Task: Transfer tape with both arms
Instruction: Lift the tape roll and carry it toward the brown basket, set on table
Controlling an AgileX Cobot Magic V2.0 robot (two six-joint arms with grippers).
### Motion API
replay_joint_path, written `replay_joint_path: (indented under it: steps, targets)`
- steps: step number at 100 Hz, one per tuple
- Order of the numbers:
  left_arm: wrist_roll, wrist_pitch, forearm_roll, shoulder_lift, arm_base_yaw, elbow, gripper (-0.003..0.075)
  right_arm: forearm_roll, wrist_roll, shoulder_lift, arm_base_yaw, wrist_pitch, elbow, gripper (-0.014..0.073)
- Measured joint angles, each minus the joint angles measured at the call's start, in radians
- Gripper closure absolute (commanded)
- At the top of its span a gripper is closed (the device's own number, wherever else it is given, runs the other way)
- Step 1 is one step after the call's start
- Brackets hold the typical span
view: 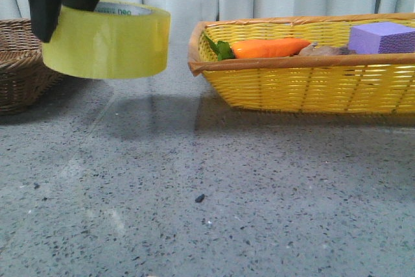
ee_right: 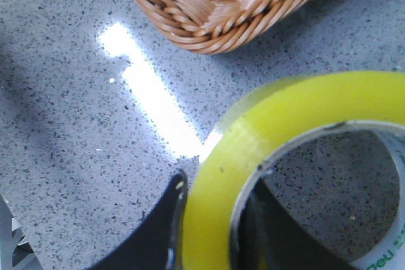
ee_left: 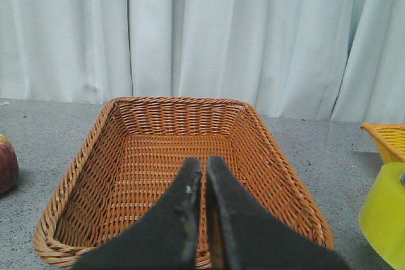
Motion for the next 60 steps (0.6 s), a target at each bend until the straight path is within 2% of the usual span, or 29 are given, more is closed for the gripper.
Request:
replay_joint_path:
  steps: [24,43,60]
  targets:
    - [0.000,0.000,0.000,0.000,0.000,0.000,0.0741,-0.010,0.000,0.035,0.000,-0.002,0.000,0.0581]
    - [0.000,0.000,0.000,0.000,0.000,0.000,0.0741,-0.013,0.000,0.044,0.000,-0.002,0.000,0.0433]
    - [0.000,0.000,0.000,0.000,0.000,0.000,0.0741,-0.014,0.000,0.044,0.000,-0.009,0.000,0.0386]
